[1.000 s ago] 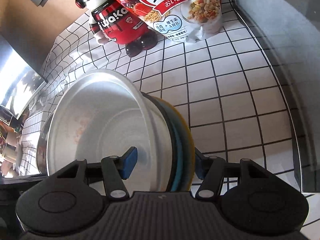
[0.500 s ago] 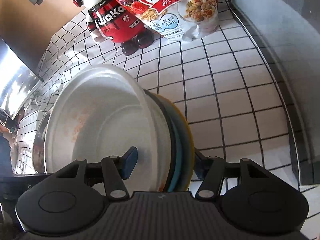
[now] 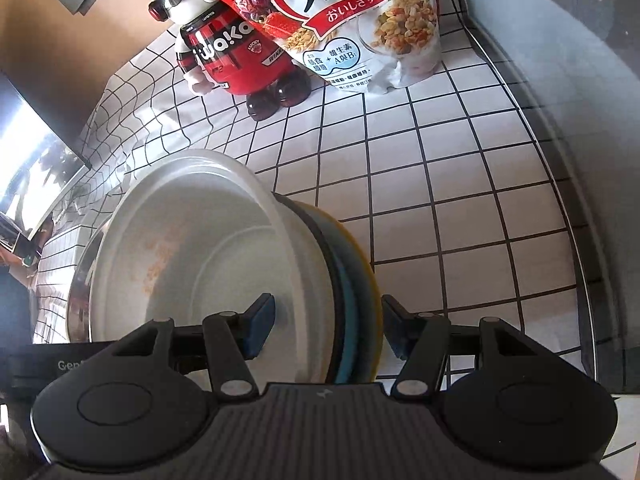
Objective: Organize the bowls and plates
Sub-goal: 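Grip the rim of the three nested bowls and lift them with both tools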
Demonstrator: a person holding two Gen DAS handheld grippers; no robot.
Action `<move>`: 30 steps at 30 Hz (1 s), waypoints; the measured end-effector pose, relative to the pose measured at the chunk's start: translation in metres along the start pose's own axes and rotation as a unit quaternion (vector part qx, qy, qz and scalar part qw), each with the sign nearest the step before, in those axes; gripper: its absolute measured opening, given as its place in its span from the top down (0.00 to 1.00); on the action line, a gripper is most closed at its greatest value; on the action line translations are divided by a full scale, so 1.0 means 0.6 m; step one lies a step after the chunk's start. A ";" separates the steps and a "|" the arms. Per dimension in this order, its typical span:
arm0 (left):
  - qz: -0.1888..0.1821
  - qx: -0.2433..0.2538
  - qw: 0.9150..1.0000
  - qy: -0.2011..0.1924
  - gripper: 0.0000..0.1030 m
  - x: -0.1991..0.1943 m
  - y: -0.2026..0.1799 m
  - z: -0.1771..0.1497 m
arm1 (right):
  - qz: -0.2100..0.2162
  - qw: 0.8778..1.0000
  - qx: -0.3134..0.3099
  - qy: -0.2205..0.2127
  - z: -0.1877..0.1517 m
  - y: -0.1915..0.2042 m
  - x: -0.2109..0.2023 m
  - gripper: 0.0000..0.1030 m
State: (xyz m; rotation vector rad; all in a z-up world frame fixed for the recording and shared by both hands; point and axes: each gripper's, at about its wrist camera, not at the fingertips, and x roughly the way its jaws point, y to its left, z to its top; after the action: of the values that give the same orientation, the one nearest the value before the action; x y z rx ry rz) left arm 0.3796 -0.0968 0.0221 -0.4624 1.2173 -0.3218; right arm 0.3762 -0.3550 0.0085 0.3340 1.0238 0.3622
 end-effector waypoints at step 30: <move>0.018 0.090 0.996 0.013 0.52 -0.015 -0.025 -0.035 | 0.024 0.999 0.017 0.012 -0.040 -0.008 -0.030 0.41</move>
State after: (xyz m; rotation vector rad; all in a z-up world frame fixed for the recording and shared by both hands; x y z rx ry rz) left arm 0.3569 -0.1089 0.0314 -0.2814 1.2085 -0.4047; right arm 0.3475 -0.3648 0.0086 0.3855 1.0480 0.3936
